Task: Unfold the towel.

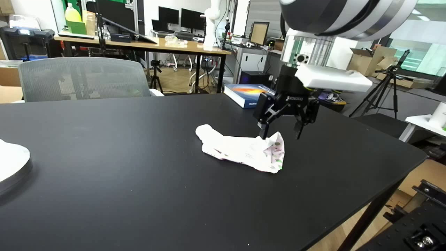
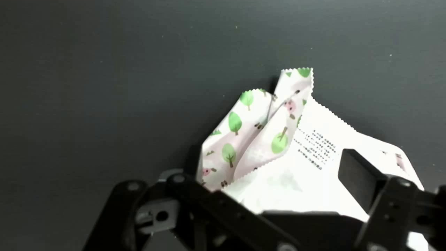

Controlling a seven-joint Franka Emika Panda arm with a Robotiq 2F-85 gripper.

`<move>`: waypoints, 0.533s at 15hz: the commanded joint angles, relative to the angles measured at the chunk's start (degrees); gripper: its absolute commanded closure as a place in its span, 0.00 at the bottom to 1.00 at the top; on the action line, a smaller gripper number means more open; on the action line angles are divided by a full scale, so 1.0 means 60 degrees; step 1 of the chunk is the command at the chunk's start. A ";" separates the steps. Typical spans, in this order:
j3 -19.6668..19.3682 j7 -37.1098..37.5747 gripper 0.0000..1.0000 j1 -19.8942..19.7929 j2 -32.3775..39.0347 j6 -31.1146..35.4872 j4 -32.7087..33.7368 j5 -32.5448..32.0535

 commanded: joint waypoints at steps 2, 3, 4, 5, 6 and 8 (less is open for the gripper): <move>0.0326 0.0264 0.00 0.0144 0.0869 0.0561 0.0181 0.0552; 0.0392 0.0271 0.10 0.0132 0.0985 0.0656 0.0179 0.0680; 0.0481 0.0218 0.26 0.0085 0.1080 0.0706 0.0183 0.0830; 0.0515 0.0242 0.32 0.0078 0.1166 0.0786 0.0188 0.0894; 0.0585 0.0211 0.40 0.0041 0.1225 0.0822 0.0206 0.1015; 0.0631 0.0228 0.55 0.0032 0.1332 0.0898 0.0237 0.1098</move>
